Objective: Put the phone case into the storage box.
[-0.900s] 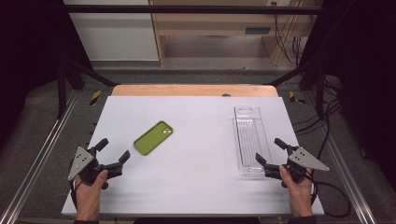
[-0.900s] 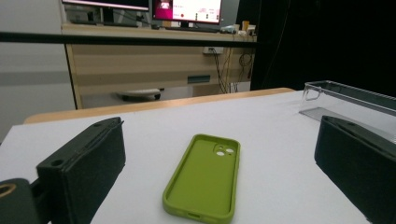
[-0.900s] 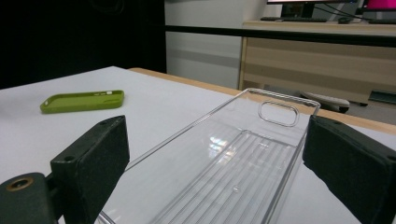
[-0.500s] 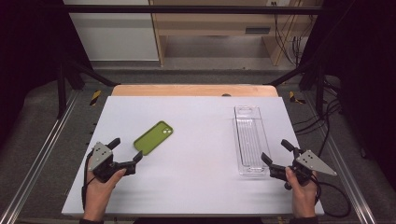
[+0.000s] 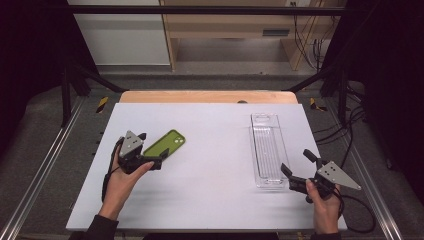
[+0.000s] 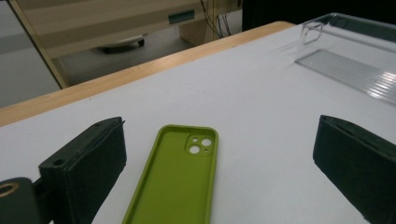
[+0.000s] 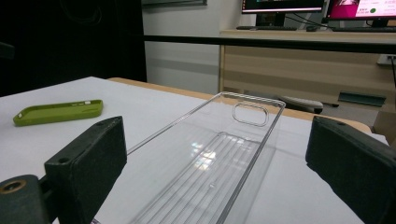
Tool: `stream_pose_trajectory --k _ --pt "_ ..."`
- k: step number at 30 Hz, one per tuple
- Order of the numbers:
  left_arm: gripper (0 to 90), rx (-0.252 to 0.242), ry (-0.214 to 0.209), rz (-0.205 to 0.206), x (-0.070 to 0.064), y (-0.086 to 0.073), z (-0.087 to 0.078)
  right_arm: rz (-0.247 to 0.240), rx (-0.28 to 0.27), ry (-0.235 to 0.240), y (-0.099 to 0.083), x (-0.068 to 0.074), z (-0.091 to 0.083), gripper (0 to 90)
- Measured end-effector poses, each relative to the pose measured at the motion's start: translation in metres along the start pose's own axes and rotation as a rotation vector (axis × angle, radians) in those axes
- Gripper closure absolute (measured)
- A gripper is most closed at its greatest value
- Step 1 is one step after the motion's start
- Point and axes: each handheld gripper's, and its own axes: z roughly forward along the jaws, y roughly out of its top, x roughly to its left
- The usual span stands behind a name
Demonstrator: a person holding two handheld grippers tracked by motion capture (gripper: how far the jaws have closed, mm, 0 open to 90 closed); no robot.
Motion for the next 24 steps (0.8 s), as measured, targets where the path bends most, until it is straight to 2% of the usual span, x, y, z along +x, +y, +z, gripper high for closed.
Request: stream_pose_trajectory --k 8,13,16,18,21,24 --pt "3.2 0.129 -0.027 0.001 0.001 0.003 0.033 -0.007 0.001 -0.002 -0.001 0.000 0.001 5.4" --pt "3.2 0.176 -0.025 0.017 -0.001 0.003 0.046 -0.002 0.000 -0.011 -0.002 0.000 -0.001 5.4" --pt "3.2 0.237 -0.039 0.024 -0.001 0.000 0.053 0.004 0.002 -0.015 -0.002 0.000 -0.001 5.4" --pt "3.7 0.262 -0.031 0.039 -0.001 -0.001 0.055 0.006 -0.007 -0.016 -0.001 0.001 -0.002 5.3" --pt "4.2 0.277 -0.038 0.062 -0.001 -0.003 0.059 0.000 0.001 -0.009 -0.002 0.002 -0.002 5.2" --pt "7.1 0.264 -0.025 0.070 0.001 -0.003 0.062 -0.009 0.007 -0.010 -0.003 0.002 -0.002 5.2"
